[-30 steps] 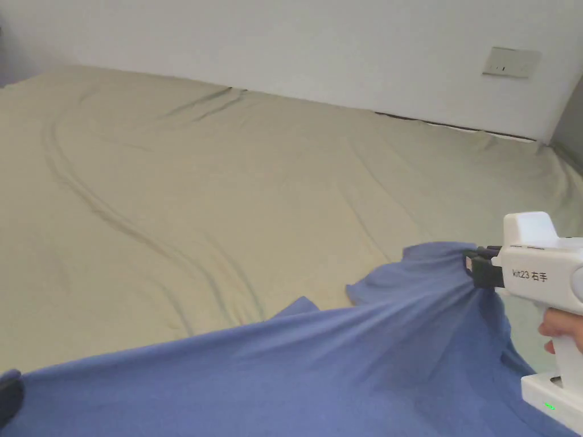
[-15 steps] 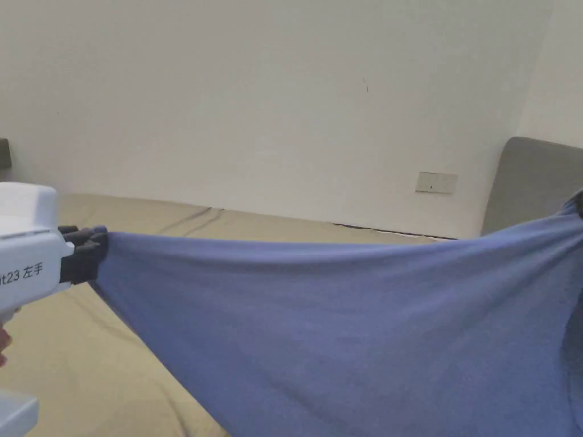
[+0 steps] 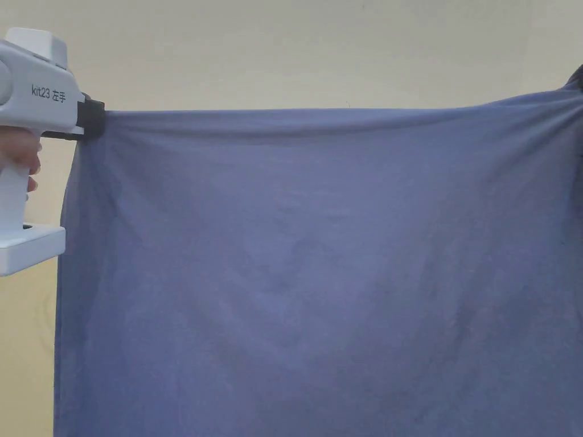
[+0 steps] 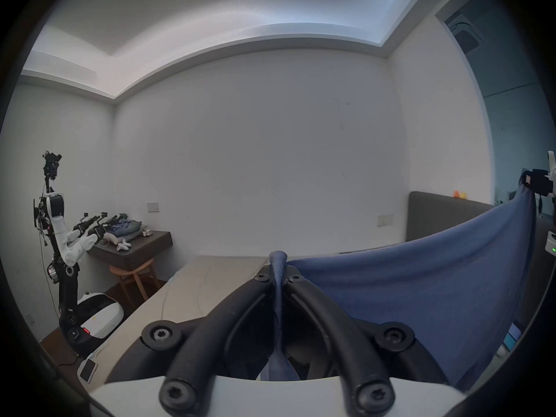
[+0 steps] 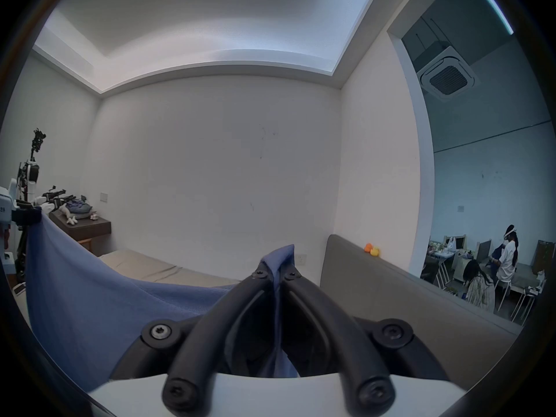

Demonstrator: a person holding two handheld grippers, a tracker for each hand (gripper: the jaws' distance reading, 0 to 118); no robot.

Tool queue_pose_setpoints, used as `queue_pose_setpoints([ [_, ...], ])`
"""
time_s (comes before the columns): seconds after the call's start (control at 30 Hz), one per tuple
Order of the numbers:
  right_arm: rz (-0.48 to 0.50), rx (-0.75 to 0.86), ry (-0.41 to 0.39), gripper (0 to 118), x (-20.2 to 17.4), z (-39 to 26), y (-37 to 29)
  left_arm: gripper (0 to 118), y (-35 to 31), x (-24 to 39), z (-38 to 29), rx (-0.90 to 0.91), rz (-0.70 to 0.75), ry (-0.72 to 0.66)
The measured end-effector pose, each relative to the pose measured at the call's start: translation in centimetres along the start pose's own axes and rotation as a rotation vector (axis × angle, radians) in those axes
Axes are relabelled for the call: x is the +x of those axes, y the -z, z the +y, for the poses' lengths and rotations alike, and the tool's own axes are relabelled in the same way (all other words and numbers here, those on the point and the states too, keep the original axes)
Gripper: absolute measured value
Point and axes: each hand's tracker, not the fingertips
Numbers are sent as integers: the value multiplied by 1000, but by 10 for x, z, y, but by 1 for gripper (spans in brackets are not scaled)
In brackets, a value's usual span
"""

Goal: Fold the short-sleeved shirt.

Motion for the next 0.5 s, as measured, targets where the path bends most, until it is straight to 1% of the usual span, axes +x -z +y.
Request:
queue_pose_setpoints([
  [0.03, -8, 10, -3, 3, -4, 4, 8, 1, 14, 1, 6, 6, 21, -6],
  [0.13, -26, 30, 30, 3, -12, 8, 49, 1, 51, 3, 18, 5, 51, -29],
  [0.17, 2, 42, 42, 3, -12, 10, 84, 1, 65, 5, 21, 7, 67, -21],
  [0.27, -9, 68, 24, 3, -17, 9, 125, 1, 98, 2, 27, 17, 78, 9],
  [0.3, -15, 78, 31, 3, -13, 7, 129, 1, 110, 1, 29, 25, 90, 4],
  [0.4, -18, 73, 76, 3, -14, 1, 170, 1, 142, 2, 34, 63, 121, -16],
  [0.5, -40, 91, 52, 3, -20, -11, 205, 1, 177, 10, 29, 72, 146, -1],
])
